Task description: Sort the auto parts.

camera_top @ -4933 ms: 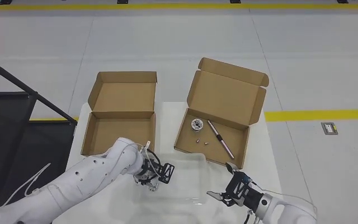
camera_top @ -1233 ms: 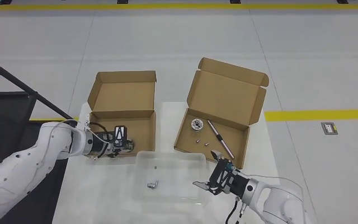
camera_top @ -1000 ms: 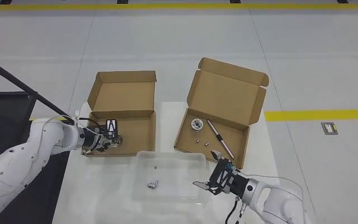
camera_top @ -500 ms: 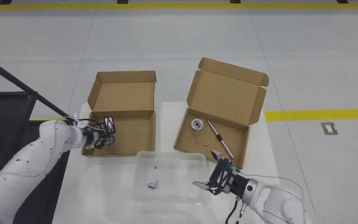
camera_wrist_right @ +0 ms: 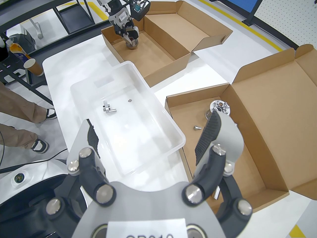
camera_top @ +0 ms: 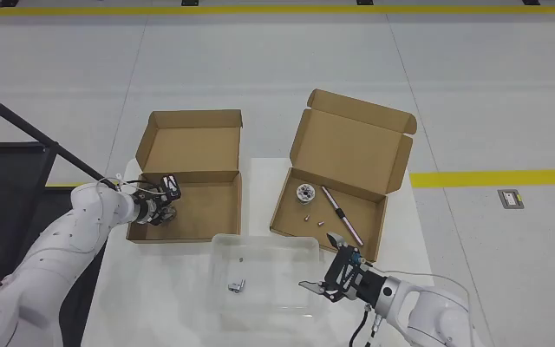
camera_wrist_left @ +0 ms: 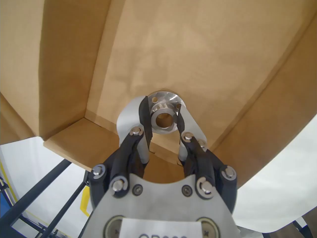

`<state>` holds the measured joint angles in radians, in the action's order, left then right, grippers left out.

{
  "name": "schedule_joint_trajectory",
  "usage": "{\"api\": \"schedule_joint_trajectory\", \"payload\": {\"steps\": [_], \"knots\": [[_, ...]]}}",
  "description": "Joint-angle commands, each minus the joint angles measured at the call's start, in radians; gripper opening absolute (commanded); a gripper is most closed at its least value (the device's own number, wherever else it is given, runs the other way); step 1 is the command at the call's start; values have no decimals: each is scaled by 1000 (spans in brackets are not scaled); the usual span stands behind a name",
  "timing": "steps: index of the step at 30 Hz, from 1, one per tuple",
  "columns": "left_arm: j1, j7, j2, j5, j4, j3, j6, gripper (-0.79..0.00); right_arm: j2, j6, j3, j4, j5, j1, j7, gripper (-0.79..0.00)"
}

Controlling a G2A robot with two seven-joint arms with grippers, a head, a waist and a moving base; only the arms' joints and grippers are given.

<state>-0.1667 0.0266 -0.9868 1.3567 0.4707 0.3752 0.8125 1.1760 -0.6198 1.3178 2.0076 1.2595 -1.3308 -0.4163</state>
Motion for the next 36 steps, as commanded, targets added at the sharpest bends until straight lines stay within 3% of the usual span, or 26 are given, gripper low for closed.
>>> {"api": "schedule_joint_trajectory", "payload": {"steps": [1, 6, 10, 15, 22, 29, 36], "knots": [[11, -21, -6, 19, -19, 3, 7, 0, 0, 0, 0, 0, 0, 0, 0, 0], [44, -120, -6, 48, -35, 20, 74, 0, 0, 0, 0, 0, 0, 0, 0, 0], [79, -258, 16, 106, 23, 33, 177, 0, 0, 0, 0, 0, 0, 0, 0, 0], [87, -467, 71, 234, 197, 17, 200, 0, 0, 0, 0, 0, 0, 0, 0, 0], [97, -698, 166, 377, 496, -76, 200, 0, 0, 0, 0, 0, 0, 0, 0, 0], [132, -725, 228, 406, 721, -173, 200, 0, 0, 0, 0, 0, 0, 0, 0, 0], [115, -700, 228, 366, 821, -205, 200, 0, 0, 0, 0, 0, 0, 0, 0, 0]]}}
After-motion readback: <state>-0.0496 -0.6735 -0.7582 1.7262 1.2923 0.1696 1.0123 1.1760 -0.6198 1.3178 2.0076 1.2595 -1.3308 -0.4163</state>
